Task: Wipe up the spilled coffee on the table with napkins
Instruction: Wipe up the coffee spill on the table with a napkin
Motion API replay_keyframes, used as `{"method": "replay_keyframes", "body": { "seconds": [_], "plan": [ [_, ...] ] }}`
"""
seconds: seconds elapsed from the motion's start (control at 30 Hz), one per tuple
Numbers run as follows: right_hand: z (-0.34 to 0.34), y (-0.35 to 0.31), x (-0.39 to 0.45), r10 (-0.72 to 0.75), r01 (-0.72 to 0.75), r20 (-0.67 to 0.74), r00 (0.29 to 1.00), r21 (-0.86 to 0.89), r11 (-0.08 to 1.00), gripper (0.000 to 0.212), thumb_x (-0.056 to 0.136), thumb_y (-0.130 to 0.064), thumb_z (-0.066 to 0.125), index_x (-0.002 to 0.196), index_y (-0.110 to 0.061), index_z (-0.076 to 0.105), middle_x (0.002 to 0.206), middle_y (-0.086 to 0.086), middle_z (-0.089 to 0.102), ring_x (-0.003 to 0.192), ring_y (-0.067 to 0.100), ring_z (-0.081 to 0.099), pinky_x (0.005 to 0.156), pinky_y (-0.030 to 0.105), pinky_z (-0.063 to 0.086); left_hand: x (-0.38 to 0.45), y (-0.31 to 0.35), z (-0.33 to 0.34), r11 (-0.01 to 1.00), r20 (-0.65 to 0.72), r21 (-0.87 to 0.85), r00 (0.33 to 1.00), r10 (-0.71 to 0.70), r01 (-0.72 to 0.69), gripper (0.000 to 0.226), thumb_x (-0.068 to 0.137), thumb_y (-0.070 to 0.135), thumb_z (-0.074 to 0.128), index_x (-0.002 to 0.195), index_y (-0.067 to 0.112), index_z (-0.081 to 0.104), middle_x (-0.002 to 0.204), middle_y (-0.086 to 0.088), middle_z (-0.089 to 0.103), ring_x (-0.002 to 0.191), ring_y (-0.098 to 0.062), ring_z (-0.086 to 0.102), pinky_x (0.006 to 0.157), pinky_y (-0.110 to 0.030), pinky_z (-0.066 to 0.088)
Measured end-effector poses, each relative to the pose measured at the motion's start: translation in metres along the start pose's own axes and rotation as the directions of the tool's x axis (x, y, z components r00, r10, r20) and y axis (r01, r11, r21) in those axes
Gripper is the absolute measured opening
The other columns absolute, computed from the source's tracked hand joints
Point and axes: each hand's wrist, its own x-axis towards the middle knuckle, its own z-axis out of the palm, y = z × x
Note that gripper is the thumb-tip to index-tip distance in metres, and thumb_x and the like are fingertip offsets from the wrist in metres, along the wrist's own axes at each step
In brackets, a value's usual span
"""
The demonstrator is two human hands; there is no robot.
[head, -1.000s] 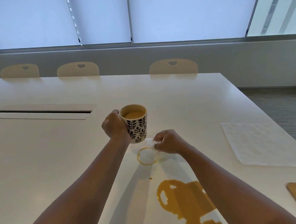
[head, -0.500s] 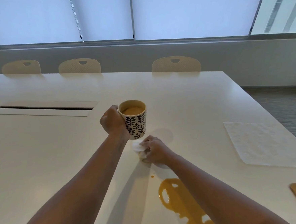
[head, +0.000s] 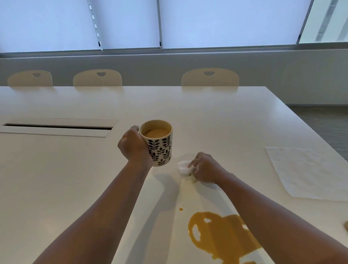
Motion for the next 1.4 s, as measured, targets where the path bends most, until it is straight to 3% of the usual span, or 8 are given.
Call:
{"method": "replay_keyframes", "body": {
  "seconds": [0.2, 0.43, 0.57, 0.7, 0.83, 1.0, 1.2, 1.4],
  "plan": [
    [0.031, -0.02, 0.002, 0.073, -0.059, -0.102, 0.992, 0.137, 0.989, 0.033, 0.08, 0.0, 0.057, 0.107, -0.008, 0.074, 0.107, 0.008, 0.052, 0.1, 0.027, 0.055, 0.081, 0.023, 0.044, -0.002, 0.003, -0.003, 1.0, -0.001, -0.017, 1.0, -0.002, 0.002, 0.001, 0.073, 0.009, 0.057, 0.074, 0.01, 0.056, 0.069, -0.008, 0.051, 0.055, -0.02, 0.051, 0.054, -0.031, 0.042],
    [0.028, -0.049, -0.004, -0.23, 0.241, 0.422, 0.877, 0.028, 0.97, 0.044, 0.088, -0.001, 0.058, 0.129, -0.015, 0.063, 0.128, 0.001, 0.051, 0.111, 0.019, 0.052, 0.098, 0.026, 0.042, -0.003, 0.002, -0.009, 0.999, -0.013, -0.034, 1.0, 0.001, -0.002, 0.011, 0.072, 0.006, 0.057, 0.064, 0.011, 0.051, 0.064, -0.005, 0.049, 0.054, -0.021, 0.05, 0.053, -0.031, 0.041],
    [-0.006, -0.041, -0.005, -0.143, 0.301, 0.63, 0.763, -0.151, 0.942, 0.043, 0.085, 0.001, 0.055, 0.115, -0.026, 0.072, 0.118, -0.01, 0.059, 0.102, 0.012, 0.052, 0.086, 0.02, 0.04, -0.004, 0.001, -0.011, 0.999, -0.018, -0.037, 1.0, 0.006, -0.006, 0.009, 0.072, 0.005, 0.056, 0.066, 0.01, 0.051, 0.062, -0.005, 0.048, 0.052, -0.019, 0.049, 0.052, -0.03, 0.04],
    [-0.024, -0.025, -0.003, 0.03, 0.127, 0.554, 0.832, -0.243, 0.962, 0.042, 0.082, 0.0, 0.051, 0.102, -0.027, 0.077, 0.118, -0.005, 0.065, 0.104, 0.016, 0.057, 0.094, 0.027, 0.049, -0.006, 0.002, -0.012, 0.999, -0.019, -0.045, 1.0, 0.003, -0.004, 0.012, 0.069, 0.004, 0.054, 0.062, 0.011, 0.048, 0.061, -0.004, 0.044, 0.052, -0.02, 0.044, 0.053, -0.031, 0.037],
    [-0.027, -0.01, 0.003, 0.08, -0.028, 0.252, 0.964, -0.204, 0.979, 0.034, 0.083, -0.009, 0.059, 0.113, -0.019, 0.072, 0.122, 0.004, 0.064, 0.109, 0.021, 0.06, 0.093, 0.023, 0.046, -0.005, 0.0, -0.013, 0.999, -0.007, -0.05, 1.0, -0.001, 0.0, 0.02, 0.069, 0.005, 0.055, 0.054, 0.014, 0.048, 0.056, -0.001, 0.047, 0.047, -0.017, 0.047, 0.05, -0.028, 0.039],
    [-0.004, -0.013, 0.007, 0.089, -0.084, 0.086, 0.992, -0.061, 0.995, 0.036, 0.082, -0.004, 0.056, 0.115, -0.007, 0.069, 0.115, 0.015, 0.065, 0.109, 0.028, 0.06, 0.086, 0.024, 0.044, -0.005, -0.003, -0.011, 0.999, -0.004, -0.042, 1.0, 0.0, -0.001, 0.009, 0.069, 0.005, 0.056, 0.063, 0.011, 0.053, 0.064, -0.007, 0.048, 0.054, -0.02, 0.049, 0.053, -0.031, 0.04],
    [0.013, -0.029, 0.003, -0.075, 0.091, 0.264, 0.962, -0.048, 0.995, 0.04, 0.088, 0.0, 0.057, 0.126, -0.009, 0.065, 0.124, 0.008, 0.057, 0.114, 0.023, 0.054, 0.095, 0.023, 0.041, -0.001, -0.01, -0.007, 0.999, -0.01, -0.044, 1.0, 0.001, -0.002, 0.016, 0.07, 0.005, 0.056, 0.056, 0.014, 0.052, 0.058, -0.003, 0.048, 0.051, -0.018, 0.048, 0.051, -0.03, 0.039],
    [-0.001, -0.036, -0.009, -0.162, 0.257, 0.596, 0.787, -0.077, 0.963, 0.041, 0.087, 0.002, 0.057, 0.117, -0.023, 0.071, 0.118, -0.009, 0.058, 0.103, 0.012, 0.051, 0.088, 0.021, 0.04, 0.004, -0.024, -0.007, 1.0, -0.009, 0.002, 1.0, 0.026, -0.026, 0.008, 0.071, 0.007, 0.055, 0.065, 0.011, 0.059, 0.063, -0.006, 0.052, 0.053, -0.018, 0.052, 0.053, -0.032, 0.041]
  ]
}}
